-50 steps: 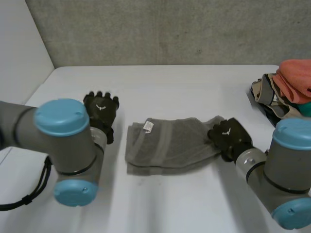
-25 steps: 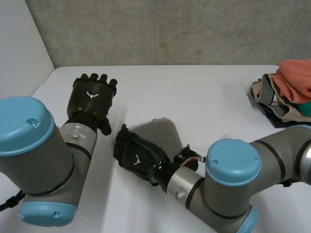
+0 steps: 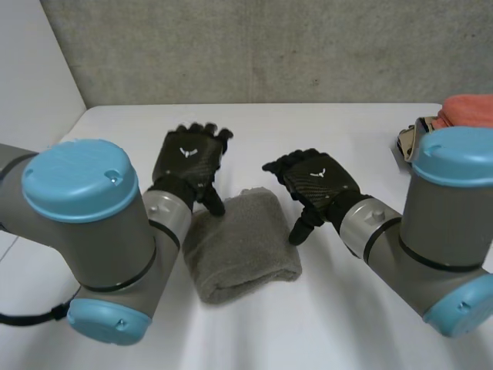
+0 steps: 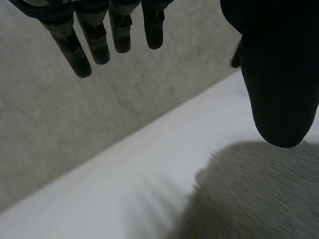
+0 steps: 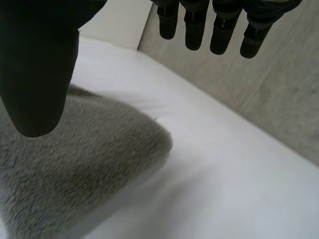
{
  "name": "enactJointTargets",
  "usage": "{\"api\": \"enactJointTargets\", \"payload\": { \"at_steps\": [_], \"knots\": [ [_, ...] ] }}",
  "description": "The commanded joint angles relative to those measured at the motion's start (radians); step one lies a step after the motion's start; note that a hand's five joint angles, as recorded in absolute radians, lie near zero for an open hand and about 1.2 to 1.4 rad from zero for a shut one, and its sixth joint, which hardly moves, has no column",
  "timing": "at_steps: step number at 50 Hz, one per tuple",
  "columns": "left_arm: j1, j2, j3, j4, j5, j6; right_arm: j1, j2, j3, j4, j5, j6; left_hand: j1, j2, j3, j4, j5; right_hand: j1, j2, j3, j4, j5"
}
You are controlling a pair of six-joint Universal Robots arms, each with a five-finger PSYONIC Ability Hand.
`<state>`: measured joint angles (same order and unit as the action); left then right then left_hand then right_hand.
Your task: Fold the laundry.
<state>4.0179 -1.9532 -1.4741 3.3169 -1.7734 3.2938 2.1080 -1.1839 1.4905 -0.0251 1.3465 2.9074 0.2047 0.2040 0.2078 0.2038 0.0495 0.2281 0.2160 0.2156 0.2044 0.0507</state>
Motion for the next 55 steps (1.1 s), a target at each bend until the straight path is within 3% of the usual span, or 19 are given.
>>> {"api": "enactJointTargets", "payload": {
  "at_steps": [1, 10, 21, 25, 33, 45, 55],
  "knots": [
    [-0.011, 0.01, -0.08, -0.059, -0.034, -0.043, 0.006, 0.082, -0.117, 0.08, -0.01, 0.038, 0.006, 0.007, 0.003, 0.007, -0.013, -0.054, -0.041, -0.041, -0.03, -0.051],
    [-0.01, 0.06, -0.178, -0.054, -0.074, -0.046, 0.023, 0.164, -0.223, 0.171, -0.064, 0.095, 0.0, 0.001, -0.003, 0.001, -0.019, -0.054, -0.041, -0.041, -0.03, -0.051],
    [-0.007, 0.014, -0.213, -0.022, -0.08, -0.045, 0.084, 0.348, -0.375, 0.241, -0.052, 0.081, 0.009, 0.01, 0.006, 0.01, -0.01, -0.054, -0.041, -0.041, -0.03, -0.051],
    [-0.01, -0.013, -0.19, -0.02, -0.072, -0.034, 0.084, 0.386, -0.397, 0.243, -0.012, 0.049, 0.015, 0.015, 0.012, 0.016, -0.005, -0.054, -0.041, -0.041, -0.03, -0.051],
    [-0.011, -0.122, -0.1, -0.023, -0.066, -0.022, 0.076, 0.354, -0.355, 0.234, 0.125, -0.134, 0.035, 0.036, 0.032, 0.036, 0.016, 0.004, 0.016, 0.016, 0.027, 0.006],
    [-0.017, -0.254, 0.017, -0.065, -0.064, 0.107, 0.047, 0.306, -0.233, 0.129, 0.129, -0.152, 0.05, 0.051, 0.047, 0.051, 0.031, 0.004, 0.016, 0.016, 0.027, 0.007],
    [-0.034, -0.271, 0.092, -0.068, -0.064, 0.125, 0.046, 0.268, -0.211, 0.097, 0.129, -0.146, 0.05, 0.051, 0.047, 0.051, 0.031, 0.001, 0.013, 0.013, 0.024, 0.004]
  ]
}}
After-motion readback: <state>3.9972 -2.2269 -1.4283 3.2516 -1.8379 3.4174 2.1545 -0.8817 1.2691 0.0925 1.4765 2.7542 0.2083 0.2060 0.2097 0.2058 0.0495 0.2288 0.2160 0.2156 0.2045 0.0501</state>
